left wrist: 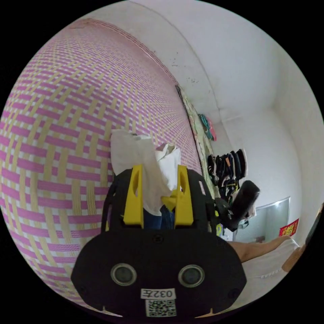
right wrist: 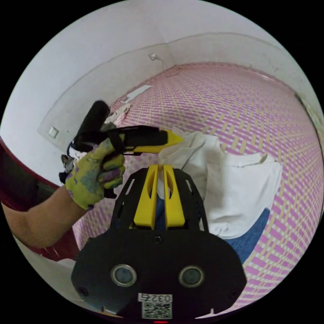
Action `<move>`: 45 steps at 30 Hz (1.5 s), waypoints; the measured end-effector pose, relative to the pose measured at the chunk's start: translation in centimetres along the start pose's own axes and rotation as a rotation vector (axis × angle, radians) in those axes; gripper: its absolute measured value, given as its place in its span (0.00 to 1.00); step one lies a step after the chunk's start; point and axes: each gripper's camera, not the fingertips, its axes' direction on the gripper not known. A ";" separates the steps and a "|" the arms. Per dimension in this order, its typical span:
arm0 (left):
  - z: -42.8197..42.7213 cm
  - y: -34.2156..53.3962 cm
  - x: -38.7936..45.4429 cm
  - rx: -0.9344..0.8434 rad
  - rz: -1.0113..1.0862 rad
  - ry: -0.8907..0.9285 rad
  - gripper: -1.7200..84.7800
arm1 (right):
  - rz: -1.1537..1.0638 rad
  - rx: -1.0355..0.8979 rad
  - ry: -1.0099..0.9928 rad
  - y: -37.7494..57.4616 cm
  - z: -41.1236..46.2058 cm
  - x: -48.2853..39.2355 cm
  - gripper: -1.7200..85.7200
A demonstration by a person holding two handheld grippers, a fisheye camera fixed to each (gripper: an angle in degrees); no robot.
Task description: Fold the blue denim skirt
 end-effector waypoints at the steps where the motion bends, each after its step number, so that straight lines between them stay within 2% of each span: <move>1: 0.8 -0.4 0.5 -0.040 0.021 -0.037 0.15 | -0.048 -0.005 0.049 0.1 0.3 -1.4 0.05; 3: 1.9 -0.5 0.7 -0.075 0.030 -0.092 0.14 | -0.090 -0.020 0.068 0.3 0.7 -2.8 0.05; 6: 2.3 0.2 0.8 -0.047 0.032 -0.145 0.08 | -0.147 -0.007 0.078 0.7 0.4 -4.7 0.05; 7: 1.5 0.9 1.1 0.010 0.037 -0.134 0.04 | -0.173 0.002 0.089 0.9 0.0 -5.4 0.05; 10: -0.5 2.7 3.6 0.183 0.116 -0.069 0.02 | -0.163 0.061 0.096 1.6 -2.1 -5.6 0.05; 12: 0.1 3.2 5.2 0.198 0.172 -0.008 0.01 | -0.113 0.117 0.074 2.3 -4.1 -4.8 0.04; 16: 5.6 3.2 6.4 0.084 0.246 0.071 0.01 | 0.048 0.170 0.059 4.8 -6.3 -1.2 0.04; 20: 12.6 2.8 3.2 -0.139 0.189 0.065 0.01 | 0.251 0.094 0.023 6.8 -4.1 4.3 0.05; 21: 12.9 2.9 2.9 -0.149 0.189 0.054 0.02 | 0.277 0.080 0.018 7.0 -3.8 5.1 0.05; 24: 10.0 3.7 1.8 -0.006 0.199 0.047 0.02 | 0.399 -0.005 -0.074 7.9 -2.3 8.8 0.06; 26: 6.9 3.7 -0.6 0.114 0.129 0.064 0.01 | 0.476 0.116 -0.100 9.1 -4.0 10.6 0.06; 28: 5.4 3.2 -3.2 0.151 0.019 -0.002 0.02 | 0.499 0.180 -0.110 8.8 -5.0 11.4 0.07; 31: 3.7 2.7 -7.0 0.209 -0.092 -0.040 0.05 | 0.462 0.216 -0.064 6.2 -5.5 12.4 0.09; 33: 4.4 1.6 -8.8 0.149 -0.110 -0.005 0.07 | 0.447 0.172 -0.096 3.8 -4.5 14.0 0.11; 37: 7.2 -0.4 -11.2 0.031 -0.117 0.014 0.07 | 0.339 -0.093 -0.068 -2.1 0.5 17.1 0.13; 40: 8.4 -1.7 -12.1 0.028 -0.130 0.043 0.05 | 0.258 -0.235 -0.013 -4.4 3.1 17.3 0.09; 43: 9.1 -3.1 -12.4 0.034 -0.118 0.070 0.01 | 0.172 -0.217 0.011 -5.5 2.8 16.4 0.02; 45: 9.2 -3.7 -12.5 0.047 -0.115 0.066 0.00 | 0.156 -0.182 0.030 -5.9 1.9 16.2 0.01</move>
